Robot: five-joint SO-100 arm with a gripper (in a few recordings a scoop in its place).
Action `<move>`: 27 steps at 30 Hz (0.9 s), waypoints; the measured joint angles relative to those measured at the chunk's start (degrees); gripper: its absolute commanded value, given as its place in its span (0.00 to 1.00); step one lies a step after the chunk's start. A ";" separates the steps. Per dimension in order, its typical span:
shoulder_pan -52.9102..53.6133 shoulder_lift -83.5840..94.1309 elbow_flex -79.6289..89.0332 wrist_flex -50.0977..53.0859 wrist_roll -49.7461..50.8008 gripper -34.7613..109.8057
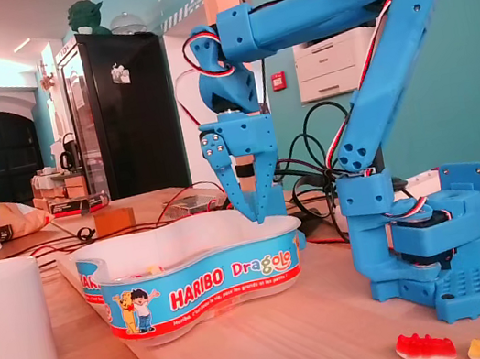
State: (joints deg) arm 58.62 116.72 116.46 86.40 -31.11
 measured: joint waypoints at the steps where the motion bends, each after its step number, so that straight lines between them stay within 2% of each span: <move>1: -0.79 0.00 0.00 0.00 0.00 0.23; 10: -3.34 -1.67 -0.09 0.00 0.00 0.23; 27: -3.43 -3.96 0.18 0.00 0.00 0.34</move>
State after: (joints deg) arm 55.20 112.76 116.63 86.40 -31.11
